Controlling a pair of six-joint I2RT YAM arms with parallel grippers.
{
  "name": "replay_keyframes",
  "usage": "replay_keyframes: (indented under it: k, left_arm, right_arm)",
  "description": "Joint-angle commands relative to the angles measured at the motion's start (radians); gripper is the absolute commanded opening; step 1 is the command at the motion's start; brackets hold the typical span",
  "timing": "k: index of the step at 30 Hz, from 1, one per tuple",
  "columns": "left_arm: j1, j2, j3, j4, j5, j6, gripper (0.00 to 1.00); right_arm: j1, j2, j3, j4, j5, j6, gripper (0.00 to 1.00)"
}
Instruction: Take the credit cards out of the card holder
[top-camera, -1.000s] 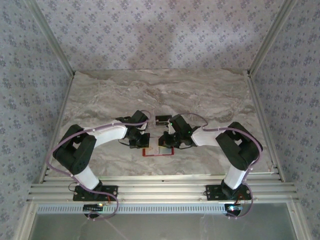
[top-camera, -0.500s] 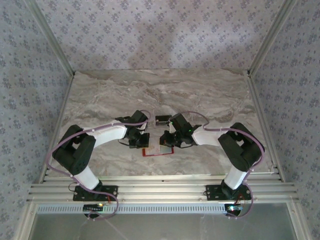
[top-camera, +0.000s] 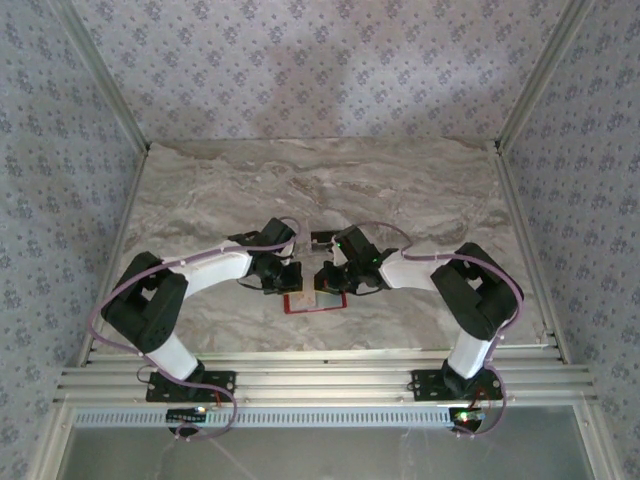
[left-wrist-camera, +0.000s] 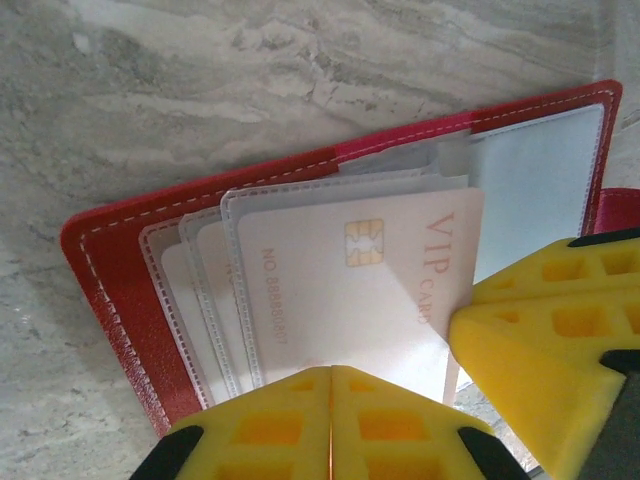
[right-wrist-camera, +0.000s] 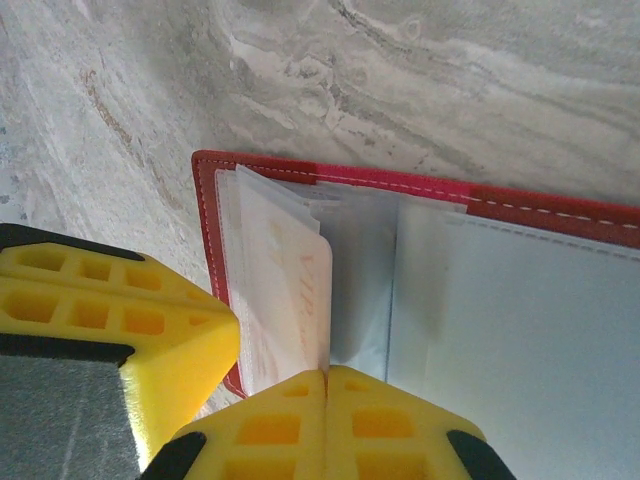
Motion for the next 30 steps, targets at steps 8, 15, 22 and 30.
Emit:
replay_keyframes:
  k: [8, 15, 22, 30]
  left_arm:
    - [0.001, 0.053, -0.020, -0.026, -0.035, 0.007, 0.13]
    - [0.002, 0.045, -0.025, -0.063, -0.083, 0.013, 0.16]
    - [0.001, 0.033, -0.031, -0.081, -0.099, 0.019, 0.14]
    - [0.001, 0.016, -0.036, -0.097, -0.109, 0.019, 0.12]
  right_arm:
    - [0.002, 0.014, 0.018, -0.013, -0.010, -0.014, 0.01]
    - [0.000, 0.002, 0.014, -0.019, 0.005, -0.014, 0.01]
    - [-0.005, -0.015, 0.008, -0.022, 0.018, -0.012, 0.00]
    - [-0.010, -0.035, -0.005, -0.027, 0.032, -0.011, 0.00]
